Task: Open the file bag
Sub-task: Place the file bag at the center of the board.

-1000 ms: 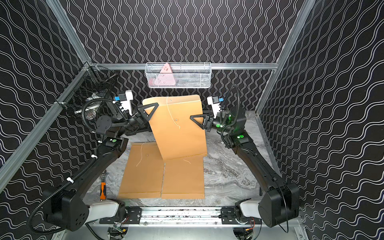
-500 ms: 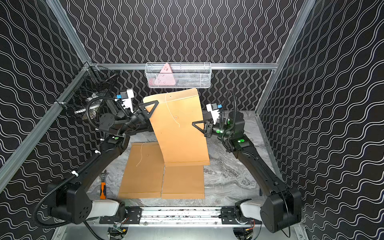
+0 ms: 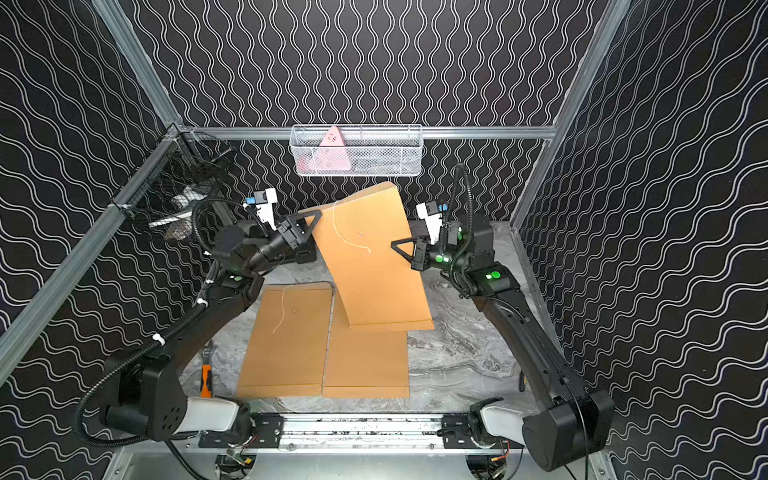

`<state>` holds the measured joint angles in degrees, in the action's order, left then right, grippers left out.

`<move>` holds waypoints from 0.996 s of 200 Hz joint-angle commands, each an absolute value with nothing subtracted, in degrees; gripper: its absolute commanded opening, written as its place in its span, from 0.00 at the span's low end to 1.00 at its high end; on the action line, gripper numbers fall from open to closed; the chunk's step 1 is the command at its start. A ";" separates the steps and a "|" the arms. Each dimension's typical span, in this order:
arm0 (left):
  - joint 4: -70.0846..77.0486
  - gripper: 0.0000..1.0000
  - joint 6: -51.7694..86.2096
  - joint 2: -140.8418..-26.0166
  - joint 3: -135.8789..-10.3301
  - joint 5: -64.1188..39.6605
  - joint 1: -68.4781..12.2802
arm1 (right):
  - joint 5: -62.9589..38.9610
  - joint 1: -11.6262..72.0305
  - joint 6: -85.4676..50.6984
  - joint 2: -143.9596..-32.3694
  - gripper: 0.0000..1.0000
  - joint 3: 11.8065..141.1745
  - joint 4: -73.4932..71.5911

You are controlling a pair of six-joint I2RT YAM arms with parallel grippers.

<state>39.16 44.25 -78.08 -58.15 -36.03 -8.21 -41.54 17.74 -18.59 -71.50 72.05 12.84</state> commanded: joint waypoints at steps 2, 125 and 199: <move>29.62 0.41 37.76 -75.74 -57.62 -30.83 -8.05 | -34.46 17.70 -14.23 -70.67 0.00 73.84 22.70; 9.43 0.44 27.19 -62.53 -50.06 -20.30 -8.01 | -11.16 14.40 -10.21 -74.01 0.00 87.32 57.79; 8.96 0.44 26.63 -60.14 -49.06 -21.16 -8.07 | -9.59 12.32 -10.39 -76.95 0.00 88.82 66.95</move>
<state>8.56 28.16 -60.84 -49.19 -21.06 -8.16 -10.31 12.67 -10.90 -76.62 89.89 63.53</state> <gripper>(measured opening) 0.439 0.055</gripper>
